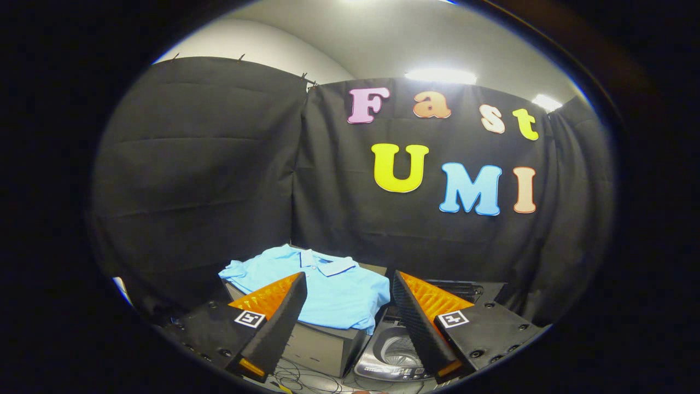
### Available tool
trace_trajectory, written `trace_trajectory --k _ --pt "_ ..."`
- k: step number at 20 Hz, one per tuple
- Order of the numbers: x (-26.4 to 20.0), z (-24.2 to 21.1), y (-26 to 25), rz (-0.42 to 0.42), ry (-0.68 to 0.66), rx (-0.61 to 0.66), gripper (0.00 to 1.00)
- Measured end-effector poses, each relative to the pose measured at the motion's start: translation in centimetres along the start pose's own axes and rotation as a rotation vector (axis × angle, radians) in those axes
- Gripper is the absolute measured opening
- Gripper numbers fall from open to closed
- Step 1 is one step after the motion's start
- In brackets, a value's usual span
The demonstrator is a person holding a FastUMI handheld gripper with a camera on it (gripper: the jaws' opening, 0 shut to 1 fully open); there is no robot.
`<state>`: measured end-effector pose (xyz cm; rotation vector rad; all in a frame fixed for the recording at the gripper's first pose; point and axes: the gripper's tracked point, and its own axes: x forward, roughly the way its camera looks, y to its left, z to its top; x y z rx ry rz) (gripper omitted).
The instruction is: Put the clothes into the washing machine and then close the washing machine lid.
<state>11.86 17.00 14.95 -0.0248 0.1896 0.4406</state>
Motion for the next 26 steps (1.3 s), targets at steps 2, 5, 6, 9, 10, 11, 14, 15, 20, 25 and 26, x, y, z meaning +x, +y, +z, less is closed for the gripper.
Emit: trace_trajectory --k 2,5,6,9,10,11,14,15,20,25,26 --pt "0.9 -0.4 0.8 0.013 0.025 0.001 0.98" --pt "2.7 -0.8 2.3 0.039 0.051 -0.010 0.98" --pt "3.4 -0.9 2.8 0.048 0.061 -0.016 0.99" --pt "5.0 -1.4 4.6 0.083 0.094 -0.025 0.99" --pt "5.6 -1.4 5.3 0.093 0.099 -0.024 0.99" --pt "6.2 -1.4 5.9 0.101 0.106 -0.025 0.98" --pt "8.3 -2.0 7.6 0.127 0.139 -0.015 0.99" --pt "9.2 -2.1 8.2 0.133 0.150 -0.009 0.98" --pt "12.9 -2.8 9.4 0.144 0.183 -0.022 0.99" --pt "15.4 -4.4 10.3 0.139 0.219 -0.015 0.99" --pt "15.9 -4.4 10.5 0.138 0.224 -0.015 0.99"
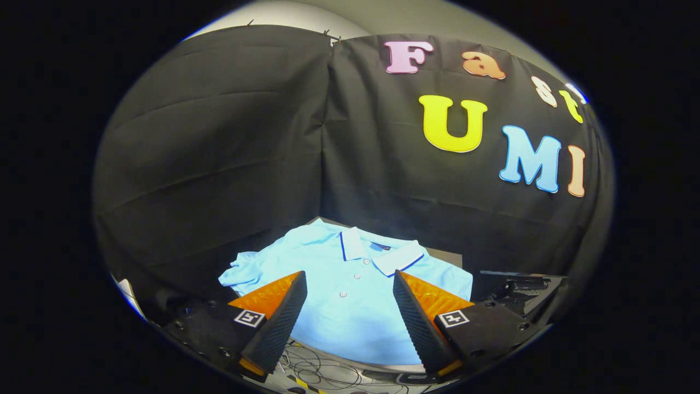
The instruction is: Put the clothes into the washing machine and then close the washing machine lid.
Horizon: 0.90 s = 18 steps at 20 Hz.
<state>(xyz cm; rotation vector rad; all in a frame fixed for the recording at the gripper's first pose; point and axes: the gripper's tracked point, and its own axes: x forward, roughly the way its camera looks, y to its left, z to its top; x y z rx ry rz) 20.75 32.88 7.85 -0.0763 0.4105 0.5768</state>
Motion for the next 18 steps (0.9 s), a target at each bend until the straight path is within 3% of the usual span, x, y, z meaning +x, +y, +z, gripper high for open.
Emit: trace_trajectory --k 18 --pt "3.2 -2.2 1.7 0.004 0.063 -0.009 0.99"
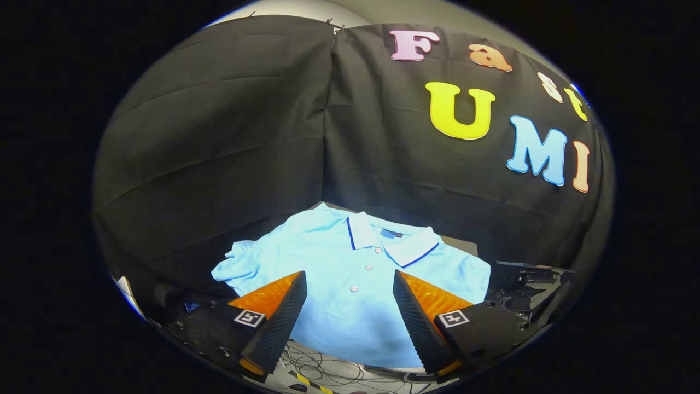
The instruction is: Put the clothes into the washing machine and then close the washing machine lid.
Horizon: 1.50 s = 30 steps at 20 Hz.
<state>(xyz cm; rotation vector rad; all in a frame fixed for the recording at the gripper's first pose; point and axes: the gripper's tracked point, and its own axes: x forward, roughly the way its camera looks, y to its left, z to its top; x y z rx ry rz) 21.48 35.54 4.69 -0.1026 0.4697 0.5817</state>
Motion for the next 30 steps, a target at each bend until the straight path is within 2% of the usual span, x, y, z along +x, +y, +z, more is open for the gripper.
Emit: trace_trajectory --k 4,8,10,15,20,21,22,26,28,30 --pt "2.9 0.4 0.3 -0.011 0.011 -0.004 0.99" --pt "6.1 -1.5 1.1 0.010 0.079 0.031 0.99" --pt "7.2 -2.8 0.6 -0.008 0.117 0.017 0.99" --pt "7.9 -3.7 0.5 0.002 0.124 0.080 1.00" --pt "8.0 -3.6 0.8 0.012 0.116 0.052 0.99" --pt "8.3 -3.8 0.9 0.011 0.112 0.046 0.95" --pt "7.9 -3.7 1.0 0.015 0.108 0.033 0.94" --pt "7.4 -3.9 0.6 -0.082 0.085 0.023 0.15" --pt "7.7 -3.7 0.9 -0.060 0.108 -0.006 0.15" --pt "7.8 -3.7 0.9 0.010 0.123 0.088 0.15"
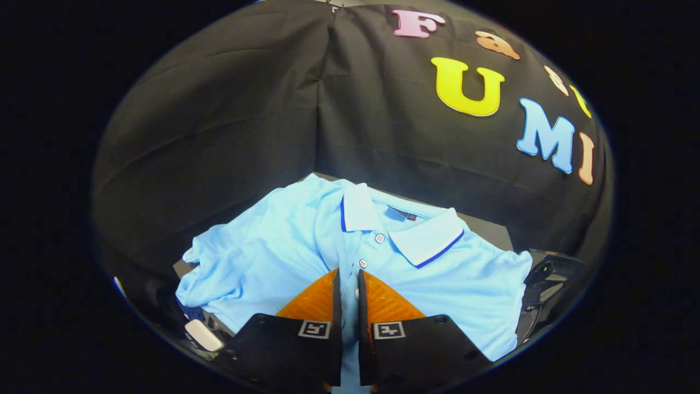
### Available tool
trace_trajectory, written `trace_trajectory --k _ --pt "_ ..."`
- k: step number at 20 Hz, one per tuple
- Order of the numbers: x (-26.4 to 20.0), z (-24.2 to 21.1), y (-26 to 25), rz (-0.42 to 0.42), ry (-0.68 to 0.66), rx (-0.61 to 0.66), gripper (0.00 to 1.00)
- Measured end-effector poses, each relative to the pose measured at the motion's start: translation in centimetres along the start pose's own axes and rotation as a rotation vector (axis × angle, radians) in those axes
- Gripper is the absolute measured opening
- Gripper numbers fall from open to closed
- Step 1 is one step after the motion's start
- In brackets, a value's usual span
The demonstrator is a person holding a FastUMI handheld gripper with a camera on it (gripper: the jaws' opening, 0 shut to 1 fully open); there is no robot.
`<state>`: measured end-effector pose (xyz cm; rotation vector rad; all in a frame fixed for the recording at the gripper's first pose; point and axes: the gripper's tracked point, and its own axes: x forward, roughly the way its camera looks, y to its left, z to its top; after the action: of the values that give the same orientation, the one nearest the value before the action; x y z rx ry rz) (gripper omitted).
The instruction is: Put the clothes into the washing machine and then close the washing machine lid.
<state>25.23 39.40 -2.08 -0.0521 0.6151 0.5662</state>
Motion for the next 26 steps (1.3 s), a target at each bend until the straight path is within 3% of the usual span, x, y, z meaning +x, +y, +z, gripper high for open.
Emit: trace_trajectory --k 1,2,5,17,26 --pt "0.4 -0.3 0.1 0.047 0.006 0.062 0.14" --pt "0.6 -0.3 0.0 0.084 0.006 0.110 0.02" --pt "-0.5 0.2 -0.3 0.120 0.005 0.140 0.01" --pt "-5.7 4.6 -0.3 0.165 -0.187 0.016 0.01" --pt "-13.4 12.7 -0.7 0.218 -0.413 -0.075 0.01"
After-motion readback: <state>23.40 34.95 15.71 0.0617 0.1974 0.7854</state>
